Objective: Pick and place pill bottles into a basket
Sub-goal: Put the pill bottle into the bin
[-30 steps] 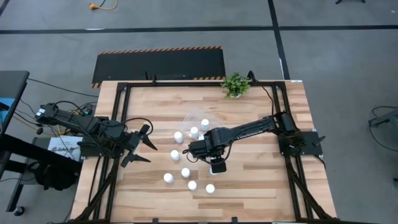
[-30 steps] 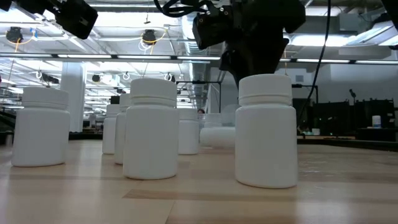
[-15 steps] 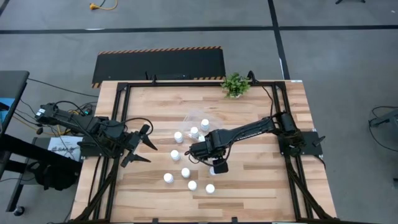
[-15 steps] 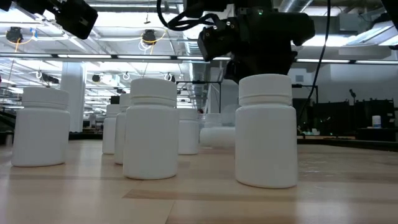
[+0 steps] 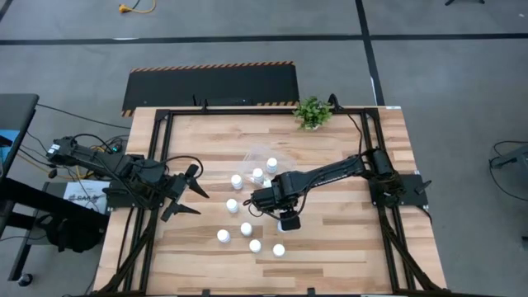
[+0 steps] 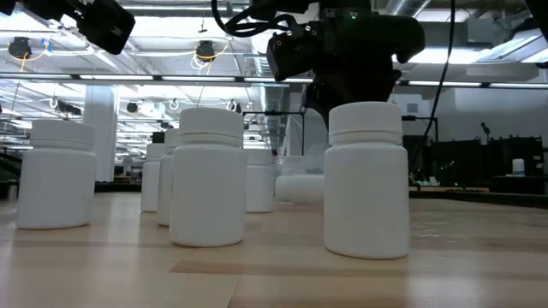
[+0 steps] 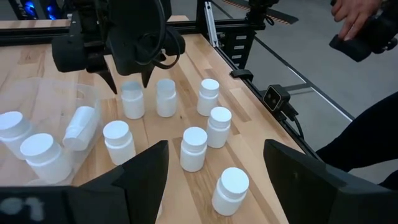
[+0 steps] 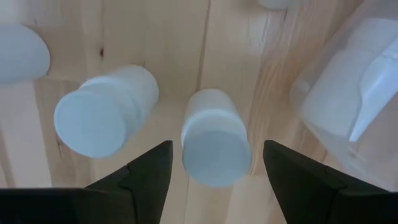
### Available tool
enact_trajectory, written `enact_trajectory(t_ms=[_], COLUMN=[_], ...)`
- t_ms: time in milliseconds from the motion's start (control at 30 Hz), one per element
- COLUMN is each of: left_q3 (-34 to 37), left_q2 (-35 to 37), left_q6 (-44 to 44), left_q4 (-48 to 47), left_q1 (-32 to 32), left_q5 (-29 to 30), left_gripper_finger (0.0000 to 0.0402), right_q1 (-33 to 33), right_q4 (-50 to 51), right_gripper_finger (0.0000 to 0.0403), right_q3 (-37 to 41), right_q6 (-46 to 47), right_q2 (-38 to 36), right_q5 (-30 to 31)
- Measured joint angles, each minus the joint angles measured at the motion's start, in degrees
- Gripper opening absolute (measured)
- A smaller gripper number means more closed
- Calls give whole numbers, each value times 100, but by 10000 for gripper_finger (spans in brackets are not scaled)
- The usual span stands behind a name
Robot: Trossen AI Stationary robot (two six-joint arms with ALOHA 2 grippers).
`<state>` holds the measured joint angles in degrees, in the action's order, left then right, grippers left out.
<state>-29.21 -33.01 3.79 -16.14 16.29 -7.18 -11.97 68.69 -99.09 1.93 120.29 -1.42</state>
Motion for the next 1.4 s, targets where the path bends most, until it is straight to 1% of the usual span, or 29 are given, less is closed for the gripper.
enact_trajectory(t_ms=[133, 633, 700, 867, 1100, 1300, 1400], left_q3=[0, 0, 0, 0, 0, 0, 0], left_q2=[0, 0, 0, 0, 0, 0, 2], left_q6=[2, 7, 5, 7, 7, 7, 7], left_q4=[2, 2, 2, 2, 2, 4, 7], left_q1=[2, 0, 0, 2, 2, 2, 1], left_q5=[2, 4, 4, 4, 6, 6, 4], left_gripper_finger=[251, 251, 251, 251, 251, 251, 251], right_q1=[0, 11, 11, 28, 50, 48, 49], right_q4=[-70, -64, -64, -25, 32, 215, 380], right_gripper_finger=[231, 145, 143, 158, 143, 154, 152], right_q3=[0, -4, -4, -4, -5, -137, -287], right_q6=[0, 15, 17, 146, 263, 318, 317], right_q2=[0, -1, -2, -2, -2, -2, -2], right_q5=[1, -3, -3, -12, -145, -180, -178])
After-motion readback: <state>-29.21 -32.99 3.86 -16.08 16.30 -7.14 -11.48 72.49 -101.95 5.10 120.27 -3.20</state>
